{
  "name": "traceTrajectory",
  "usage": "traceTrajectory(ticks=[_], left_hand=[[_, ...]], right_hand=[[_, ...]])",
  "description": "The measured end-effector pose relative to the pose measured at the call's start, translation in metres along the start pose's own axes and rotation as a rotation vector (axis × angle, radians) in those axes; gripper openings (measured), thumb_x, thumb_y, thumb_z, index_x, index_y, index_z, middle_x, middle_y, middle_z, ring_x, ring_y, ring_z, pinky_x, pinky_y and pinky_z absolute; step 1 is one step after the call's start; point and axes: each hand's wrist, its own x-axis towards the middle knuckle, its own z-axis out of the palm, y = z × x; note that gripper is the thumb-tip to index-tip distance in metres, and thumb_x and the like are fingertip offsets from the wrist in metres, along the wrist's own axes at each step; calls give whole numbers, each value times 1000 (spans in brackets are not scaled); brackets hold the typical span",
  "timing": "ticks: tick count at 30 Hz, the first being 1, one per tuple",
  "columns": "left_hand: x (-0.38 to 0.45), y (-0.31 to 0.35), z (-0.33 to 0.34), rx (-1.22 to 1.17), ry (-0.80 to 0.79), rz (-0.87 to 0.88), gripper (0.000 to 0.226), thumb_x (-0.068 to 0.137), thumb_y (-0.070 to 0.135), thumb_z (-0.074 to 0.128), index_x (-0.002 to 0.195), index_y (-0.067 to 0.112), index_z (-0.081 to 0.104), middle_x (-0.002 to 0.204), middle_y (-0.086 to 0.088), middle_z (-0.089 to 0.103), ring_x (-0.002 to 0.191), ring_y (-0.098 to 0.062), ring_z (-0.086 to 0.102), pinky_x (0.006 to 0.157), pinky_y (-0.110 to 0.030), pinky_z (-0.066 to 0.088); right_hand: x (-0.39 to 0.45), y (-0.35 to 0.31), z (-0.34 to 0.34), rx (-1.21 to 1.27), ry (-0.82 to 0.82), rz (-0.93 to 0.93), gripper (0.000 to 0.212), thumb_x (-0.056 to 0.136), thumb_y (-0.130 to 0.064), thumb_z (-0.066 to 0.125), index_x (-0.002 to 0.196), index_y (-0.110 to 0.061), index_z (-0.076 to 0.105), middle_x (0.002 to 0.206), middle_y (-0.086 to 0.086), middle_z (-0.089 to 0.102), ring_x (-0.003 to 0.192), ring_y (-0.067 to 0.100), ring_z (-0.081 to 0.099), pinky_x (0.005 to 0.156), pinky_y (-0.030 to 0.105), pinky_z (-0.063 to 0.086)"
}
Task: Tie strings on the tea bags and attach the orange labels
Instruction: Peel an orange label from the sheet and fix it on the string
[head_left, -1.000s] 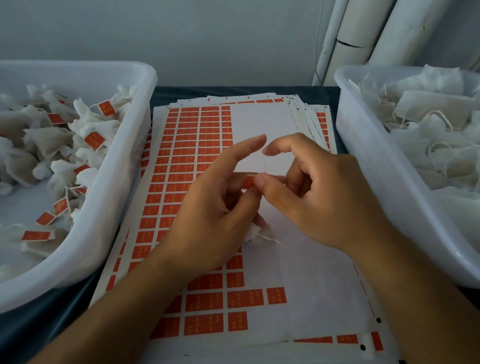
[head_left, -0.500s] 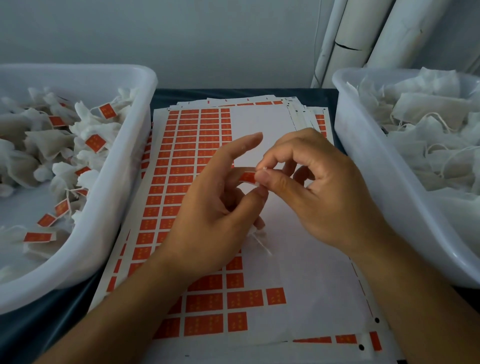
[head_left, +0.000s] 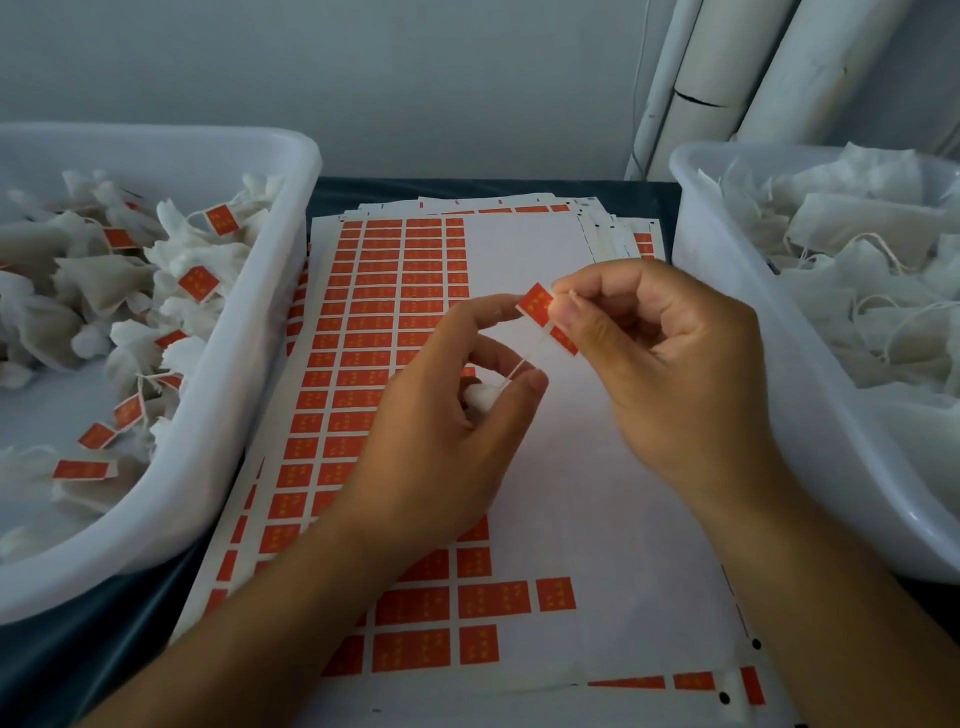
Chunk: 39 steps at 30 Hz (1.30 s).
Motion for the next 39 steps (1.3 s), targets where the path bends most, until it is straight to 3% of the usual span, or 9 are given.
traceTrajectory(ticks=[4,6,11,17,21,26,31,39], left_hand=[[-1,3,1,75,78,72,44,92,44,59,131,51,40,102,26,61,82,-4,68,62,-9,51],[-1,5,3,141,165,129,35,94,45,61,121,52,41,106,26,58,86,-2,66,66,-7,50],[3,10,5,276,453,317,20,92,32,70,98,31,51,100,8,58,85,0,55,68,-3,46],[3,8,3,338,438,264,18,89,36,76,97,20,74,95,5,64,85,-4,52,71,-1,41],[3,8,2,366,503,318,19,89,32,77,97,15,74,95,9,61,82,-3,52,72,-3,43],[2,7,1,354,475,302,21,90,29,79,107,16,78,88,-1,69,81,-5,51,69,-4,40],[4,5,-1,373,488,307,19,91,27,79,105,15,79,84,1,67,78,-5,49,66,-7,41],[7,2,-3,433,440,282,20,92,32,73,100,15,80,88,11,59,79,-3,48,65,-2,39]], right_hand=[[0,-2,3,47,25,61,18,95,-30,71,113,-26,68,95,-22,72,90,-2,72,74,9,54],[0,-3,4,75,23,88,26,93,-32,71,118,-25,65,92,-22,74,88,-3,72,72,8,53],[1,-6,6,149,24,129,27,91,-38,71,115,-32,61,91,-25,74,86,-5,73,70,7,52],[0,-10,5,203,4,132,29,88,-44,69,114,-32,63,89,-20,77,87,2,75,73,13,56],[0,-12,5,222,-19,133,26,88,-43,69,112,-34,62,88,-20,77,86,2,75,74,13,56],[0,-13,3,206,-40,123,24,91,-39,67,113,-33,62,89,-20,77,88,2,75,74,12,55],[0,-10,1,157,-87,86,28,97,-27,68,125,-28,59,97,-16,78,95,6,74,81,21,59],[-1,-6,3,-33,-72,-11,34,95,-29,72,127,-30,59,99,-28,71,97,-3,70,79,9,53]])
